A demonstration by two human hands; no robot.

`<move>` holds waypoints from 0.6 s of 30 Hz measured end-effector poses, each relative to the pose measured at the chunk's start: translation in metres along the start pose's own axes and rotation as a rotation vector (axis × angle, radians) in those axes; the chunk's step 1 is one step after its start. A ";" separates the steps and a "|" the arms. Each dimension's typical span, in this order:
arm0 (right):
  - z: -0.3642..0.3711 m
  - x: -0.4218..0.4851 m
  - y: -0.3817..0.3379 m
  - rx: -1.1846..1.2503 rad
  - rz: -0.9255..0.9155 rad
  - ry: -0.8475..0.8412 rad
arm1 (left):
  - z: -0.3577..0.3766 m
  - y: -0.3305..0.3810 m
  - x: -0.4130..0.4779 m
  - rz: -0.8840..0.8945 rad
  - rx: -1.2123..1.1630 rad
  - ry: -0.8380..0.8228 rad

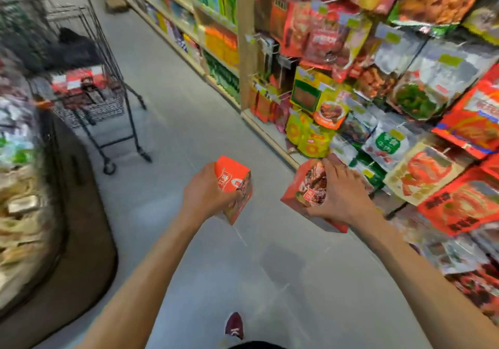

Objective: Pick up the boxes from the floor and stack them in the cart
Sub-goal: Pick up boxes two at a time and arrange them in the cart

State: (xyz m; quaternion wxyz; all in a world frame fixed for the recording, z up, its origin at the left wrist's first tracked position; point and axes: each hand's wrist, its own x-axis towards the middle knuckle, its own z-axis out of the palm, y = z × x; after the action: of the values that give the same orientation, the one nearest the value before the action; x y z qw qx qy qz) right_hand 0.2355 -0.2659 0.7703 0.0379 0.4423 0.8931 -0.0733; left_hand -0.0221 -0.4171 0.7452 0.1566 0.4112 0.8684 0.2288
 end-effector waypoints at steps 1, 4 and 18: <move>0.000 0.018 -0.020 -0.001 -0.025 -0.007 | -0.011 -0.016 0.010 -0.022 -0.008 0.013; -0.001 0.068 -0.074 -0.006 -0.101 -0.015 | -0.038 -0.062 0.040 -0.088 -0.017 0.053; -0.024 0.351 -0.232 -0.013 -0.422 -0.061 | -0.114 -0.177 0.233 -0.408 0.005 0.222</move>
State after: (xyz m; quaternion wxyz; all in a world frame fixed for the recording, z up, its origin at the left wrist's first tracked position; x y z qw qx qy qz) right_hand -0.1619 -0.1261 0.7701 0.0516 0.2428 0.9648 -0.0872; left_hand -0.3308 -0.3631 0.7293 0.1021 0.2000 0.9459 0.2342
